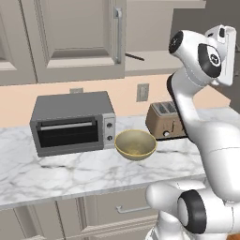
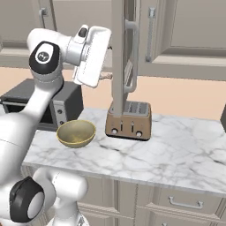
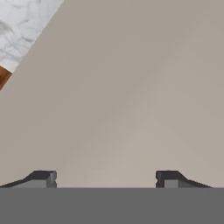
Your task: Open the cabinet and setup a tea strainer by placing it in the bowl upright.
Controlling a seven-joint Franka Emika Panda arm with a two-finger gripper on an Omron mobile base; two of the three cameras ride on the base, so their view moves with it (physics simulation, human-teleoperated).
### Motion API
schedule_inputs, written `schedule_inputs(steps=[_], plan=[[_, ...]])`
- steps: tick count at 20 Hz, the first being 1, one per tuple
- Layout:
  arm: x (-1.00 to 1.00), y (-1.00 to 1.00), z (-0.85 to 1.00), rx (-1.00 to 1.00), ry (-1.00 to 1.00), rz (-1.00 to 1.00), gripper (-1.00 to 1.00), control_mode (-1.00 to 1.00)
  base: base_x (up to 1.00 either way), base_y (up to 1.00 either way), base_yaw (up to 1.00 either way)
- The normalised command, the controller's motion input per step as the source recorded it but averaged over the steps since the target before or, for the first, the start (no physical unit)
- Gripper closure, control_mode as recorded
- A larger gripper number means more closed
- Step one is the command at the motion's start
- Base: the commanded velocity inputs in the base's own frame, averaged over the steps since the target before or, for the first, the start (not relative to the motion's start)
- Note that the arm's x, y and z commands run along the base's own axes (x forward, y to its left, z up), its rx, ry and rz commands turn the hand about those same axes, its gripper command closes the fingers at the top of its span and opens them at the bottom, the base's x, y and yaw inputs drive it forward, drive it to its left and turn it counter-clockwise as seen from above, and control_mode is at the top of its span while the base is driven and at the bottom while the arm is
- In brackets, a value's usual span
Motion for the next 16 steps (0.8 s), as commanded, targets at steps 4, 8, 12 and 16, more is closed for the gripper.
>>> schedule_inputs(steps=[4, 8, 12, 16], plan=[[-0.02, 0.64, 0.0, 0.09, -0.02, -0.11, -1.0, -1.0, 0.0, 0.0, 0.0], [0.0, 1.0, -0.01, 0.22, -0.19, -0.27, -1.0, -1.0, 0.0, 0.0, 0.0], [0.03, 0.98, -0.07, 0.37, -0.27, -0.34, -1.0, -1.0, 0.0, 0.0, 0.0], [0.2, 0.77, -0.54, 0.55, -0.24, -0.35, -1.0, -1.0, 0.0, 0.0, 0.0]])
